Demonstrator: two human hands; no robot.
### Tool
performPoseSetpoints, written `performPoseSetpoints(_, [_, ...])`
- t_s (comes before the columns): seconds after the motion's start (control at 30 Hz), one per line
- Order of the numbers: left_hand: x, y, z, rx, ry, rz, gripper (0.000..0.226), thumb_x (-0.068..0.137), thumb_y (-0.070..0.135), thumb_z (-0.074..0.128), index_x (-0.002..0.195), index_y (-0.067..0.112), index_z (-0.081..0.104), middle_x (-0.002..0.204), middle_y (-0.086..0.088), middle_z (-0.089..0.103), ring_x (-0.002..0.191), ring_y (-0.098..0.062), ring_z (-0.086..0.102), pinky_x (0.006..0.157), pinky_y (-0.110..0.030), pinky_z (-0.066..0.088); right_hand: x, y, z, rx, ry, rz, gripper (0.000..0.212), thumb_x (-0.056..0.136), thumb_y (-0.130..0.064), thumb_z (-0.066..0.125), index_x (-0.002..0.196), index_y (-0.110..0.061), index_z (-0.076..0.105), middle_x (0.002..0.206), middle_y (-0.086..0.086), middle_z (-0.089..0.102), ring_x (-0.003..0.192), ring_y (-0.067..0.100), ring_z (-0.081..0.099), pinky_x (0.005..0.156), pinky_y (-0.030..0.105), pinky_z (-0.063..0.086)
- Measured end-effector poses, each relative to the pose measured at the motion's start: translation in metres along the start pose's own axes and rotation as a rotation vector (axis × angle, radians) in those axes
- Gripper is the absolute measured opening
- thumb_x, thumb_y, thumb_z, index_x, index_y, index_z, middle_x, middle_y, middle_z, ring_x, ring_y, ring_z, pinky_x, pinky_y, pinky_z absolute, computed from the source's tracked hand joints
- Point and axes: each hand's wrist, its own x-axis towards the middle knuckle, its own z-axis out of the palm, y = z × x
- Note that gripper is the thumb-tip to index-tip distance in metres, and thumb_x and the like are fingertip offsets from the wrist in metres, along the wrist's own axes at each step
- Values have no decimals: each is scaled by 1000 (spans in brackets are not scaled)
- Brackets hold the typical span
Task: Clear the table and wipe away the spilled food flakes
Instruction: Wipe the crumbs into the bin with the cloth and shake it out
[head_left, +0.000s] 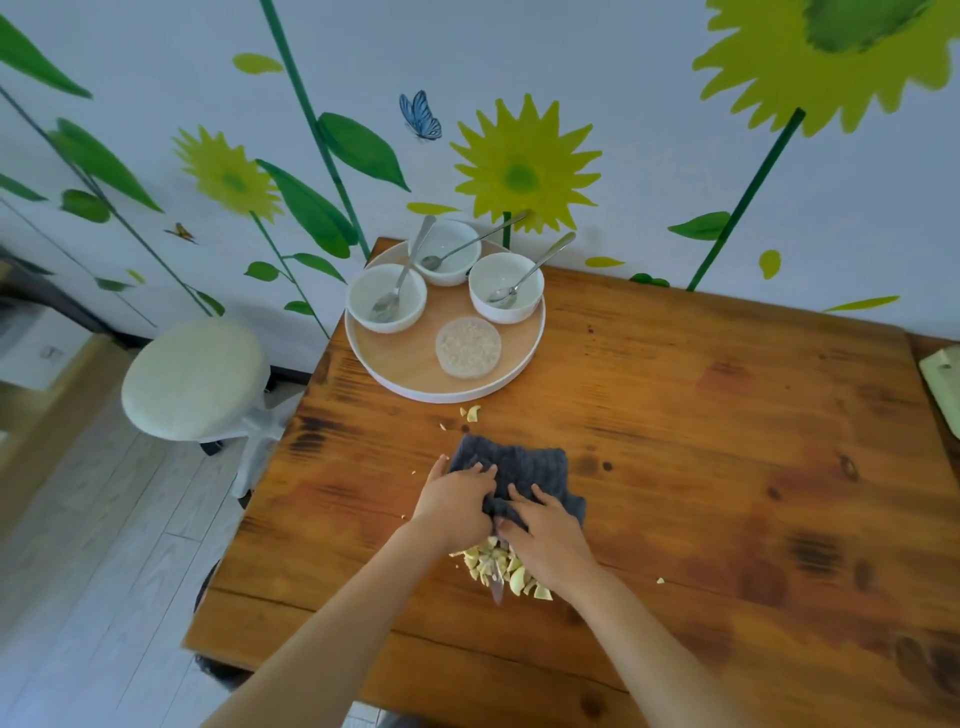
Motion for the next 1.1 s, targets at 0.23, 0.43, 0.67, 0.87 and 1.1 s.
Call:
performPoseSetpoints(0.23, [0, 10, -30, -154, 24, -55, 12, 83, 13, 46, 93, 13, 54, 107, -11, 62, 104, -27, 55, 87, -33, 41, 1, -17, -40, 274, -34, 69, 26, 96, -25, 44, 96, -8, 64, 68, -2, 59, 63, 10, 55, 60, 22, 39])
performPoseSetpoints(0.43, [2, 15, -75, -326, 84, -35, 16, 78, 4, 50, 68, 15, 44, 76, -1, 54, 78, -21, 51, 61, -27, 39, 3, -32, -86, 201, 64, -7, 19, 92, -21, 48, 86, -6, 57, 81, 9, 64, 77, 21, 57, 71, 34, 42])
performPoseSetpoints(0.67, [15, 36, -121, -239, 211, 105, 13, 83, 7, 47, 94, 8, 55, 86, -4, 51, 82, -20, 46, 67, -29, 33, -6, -33, -132, 241, 156, -29, 26, 95, -22, 45, 109, -8, 62, 106, 17, 65, 100, 33, 59, 70, 34, 40])
performPoseSetpoints(0.87, [34, 67, -124, -185, 371, 212, 12, 84, 4, 45, 92, 12, 49, 96, -11, 63, 82, -26, 54, 56, -28, 31, -18, -20, -138, 320, 393, -3, 23, 96, -22, 42, 91, -7, 58, 87, 18, 62, 75, 29, 56, 60, 31, 36])
performPoseSetpoints(1.1, [56, 56, -63, -11, 182, 192, 49, 92, 9, 46, 139, 16, 37, 151, -4, 30, 138, -22, 31, 108, -34, 33, 22, 17, -80, 231, 326, 86, 36, 91, -17, 51, 127, -17, 45, 107, -2, 57, 94, 18, 58, 66, 25, 40])
